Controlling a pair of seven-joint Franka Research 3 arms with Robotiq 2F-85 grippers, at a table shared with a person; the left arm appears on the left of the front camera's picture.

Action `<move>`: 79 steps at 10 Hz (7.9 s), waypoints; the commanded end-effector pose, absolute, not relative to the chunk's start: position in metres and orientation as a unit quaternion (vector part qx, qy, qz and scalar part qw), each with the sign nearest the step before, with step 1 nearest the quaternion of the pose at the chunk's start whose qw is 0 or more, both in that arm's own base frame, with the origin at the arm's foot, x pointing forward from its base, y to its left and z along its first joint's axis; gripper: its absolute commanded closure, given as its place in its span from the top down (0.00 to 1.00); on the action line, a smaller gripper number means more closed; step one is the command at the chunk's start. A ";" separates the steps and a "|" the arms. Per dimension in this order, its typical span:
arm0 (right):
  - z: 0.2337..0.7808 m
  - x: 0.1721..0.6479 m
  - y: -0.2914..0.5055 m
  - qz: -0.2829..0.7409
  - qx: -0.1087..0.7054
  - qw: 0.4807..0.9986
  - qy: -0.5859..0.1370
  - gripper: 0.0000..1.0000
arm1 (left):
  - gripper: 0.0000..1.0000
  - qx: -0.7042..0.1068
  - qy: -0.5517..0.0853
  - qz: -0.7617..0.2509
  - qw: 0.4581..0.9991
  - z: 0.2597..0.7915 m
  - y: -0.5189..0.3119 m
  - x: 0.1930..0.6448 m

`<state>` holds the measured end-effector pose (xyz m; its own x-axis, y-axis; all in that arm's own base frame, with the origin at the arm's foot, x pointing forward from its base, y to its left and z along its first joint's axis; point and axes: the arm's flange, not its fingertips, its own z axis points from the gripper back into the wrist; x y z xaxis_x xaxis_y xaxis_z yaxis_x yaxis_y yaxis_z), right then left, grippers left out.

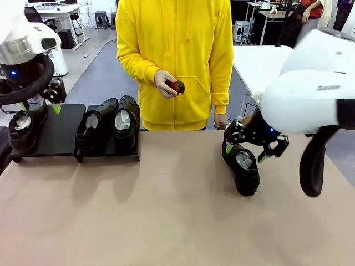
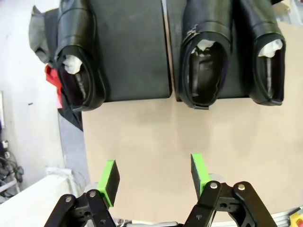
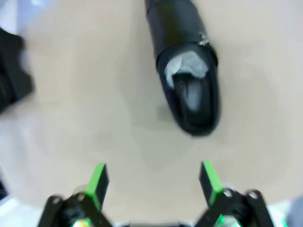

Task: Organize the shoes by placing them on the stand.
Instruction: Pick up one Shoe and place it in the middle of the table, then place the Shoe from the middle of the table onto the Shoes Stand.

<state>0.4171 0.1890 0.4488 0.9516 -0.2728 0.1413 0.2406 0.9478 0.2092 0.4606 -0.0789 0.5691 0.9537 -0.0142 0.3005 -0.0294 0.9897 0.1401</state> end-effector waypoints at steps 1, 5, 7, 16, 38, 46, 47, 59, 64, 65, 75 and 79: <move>0.459 0.454 0.212 -0.084 -0.008 0.989 -0.123 1.00 | 0.78 0.078 -0.161 0.006 0.984 0.567 -0.080 0.464; 0.413 0.489 0.232 -0.035 -0.031 0.996 -0.082 1.00 | 0.78 0.078 -0.161 0.006 0.984 0.567 -0.080 0.464; 0.389 0.495 0.237 -0.028 -0.015 0.998 -0.060 1.00 | 0.78 0.078 -0.161 0.006 0.984 0.567 -0.080 0.464; 0.336 0.512 0.231 -0.029 -0.007 0.999 -0.026 0.34 | 0.78 0.078 -0.161 0.006 0.984 0.567 -0.080 0.464; 0.359 0.346 0.427 0.001 0.083 0.996 -0.030 0.27 | 0.78 0.078 -0.161 0.006 0.984 0.567 -0.080 0.464; 0.418 0.323 0.387 0.007 0.131 0.990 -0.044 1.00 | 0.78 0.078 -0.161 0.006 0.984 0.567 -0.080 0.464; 0.417 0.311 0.382 0.071 0.117 0.989 -0.048 1.00 | 0.78 0.078 -0.161 0.006 0.984 0.567 -0.080 0.464; 0.421 0.340 0.369 -0.042 0.063 0.996 -0.053 1.00 | 0.78 0.055 -0.165 -0.048 0.984 0.548 -0.120 0.436; 0.457 0.320 0.182 -0.313 0.103 0.941 -0.082 1.00 | 0.78 0.087 -0.178 -0.023 0.980 0.524 -0.241 0.327; 0.457 0.320 0.166 -0.357 0.109 0.925 -0.069 1.00 | 0.78 0.085 -0.163 -0.016 0.983 0.505 -0.254 0.323; 0.454 0.333 0.187 -0.268 0.091 0.956 -0.074 1.00 | 0.78 -0.107 -0.051 -0.012 0.993 0.414 -0.290 0.290; 0.454 0.333 0.187 -0.268 0.091 0.956 -0.074 1.00 | 0.78 -0.107 -0.054 -0.002 0.993 0.376 -0.302 0.295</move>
<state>0.3282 0.1884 0.4523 0.8348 -0.5420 0.0968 0.5182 0.8328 0.1947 0.2906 -0.2966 0.3815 0.9954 0.0149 0.0948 0.0036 0.9815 -0.1915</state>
